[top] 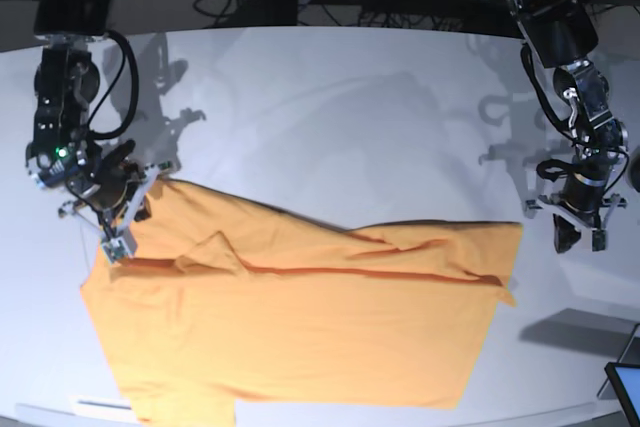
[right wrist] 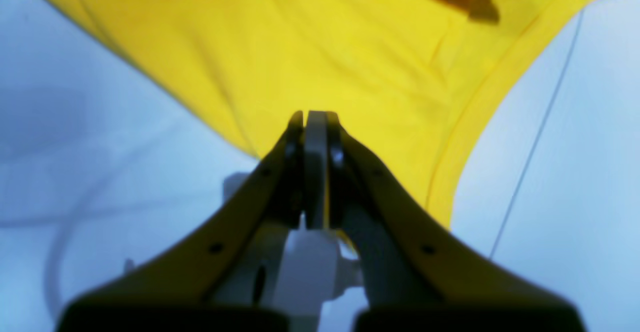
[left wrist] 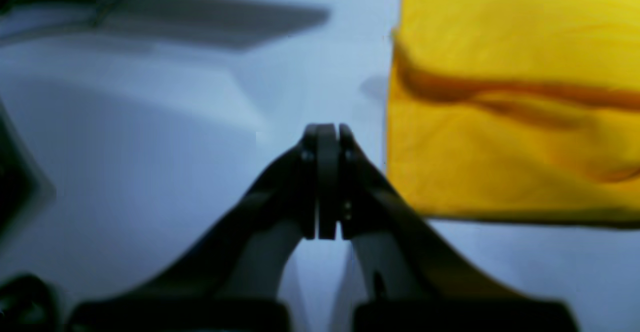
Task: Fold the T-shirt properly
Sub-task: 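Lower the left gripper to the other end of the folded edge and grasp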
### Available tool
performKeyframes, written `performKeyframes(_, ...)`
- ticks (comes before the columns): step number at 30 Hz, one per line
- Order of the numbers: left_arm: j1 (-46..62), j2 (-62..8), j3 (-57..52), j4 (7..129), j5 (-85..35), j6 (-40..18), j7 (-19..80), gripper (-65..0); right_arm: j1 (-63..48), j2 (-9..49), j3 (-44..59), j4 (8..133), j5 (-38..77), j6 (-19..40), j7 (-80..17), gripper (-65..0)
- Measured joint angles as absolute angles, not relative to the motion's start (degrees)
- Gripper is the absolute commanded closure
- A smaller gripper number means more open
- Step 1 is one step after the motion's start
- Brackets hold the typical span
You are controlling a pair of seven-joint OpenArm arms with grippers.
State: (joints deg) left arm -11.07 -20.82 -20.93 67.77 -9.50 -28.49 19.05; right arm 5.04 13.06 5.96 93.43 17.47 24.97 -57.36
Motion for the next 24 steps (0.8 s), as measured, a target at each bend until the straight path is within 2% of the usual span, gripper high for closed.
performKeyframes(4,-12.25,-22.74,-14.06,64.51,-9.56,-28.25,13.65,0.0,7.22,12.99,5.72,88.62,17.12,24.95,-53.71,0.0)
performKeyframes(8,-12.82,-23.86,-8.45,61.87,-9.69,-25.47,10.5,0.0,6.98,12.97,5.58,85.06,16.73,24.95,-48.47,0.0)
performKeyframes(11,-13.43,-23.79,-8.51,60.53,-9.69,-25.26,10.44,0.0,6.76,13.13,4.89,82.48,16.05,24.84,-43.05,0.0)
performKeyframes(15,-14.83,-23.77,-8.19,60.27,-10.13,-25.28,9.19,0.0,6.17,12.88,-1.56,80.25,3.84,25.21,-31.09,0.0)
performKeyframes(17,-15.03,-23.59,-8.25,60.27,-10.17,-25.28,9.19,0.0,5.96,10.74,-2.44,78.74,-1.19,24.97,-26.33,0.0)
performKeyframes(24,-15.9,-23.46,-8.19,60.25,-10.13,-25.26,9.37,0.0,6.59,8.58,-2.5,72.42,-3.14,25.21,-15.94,0.0)
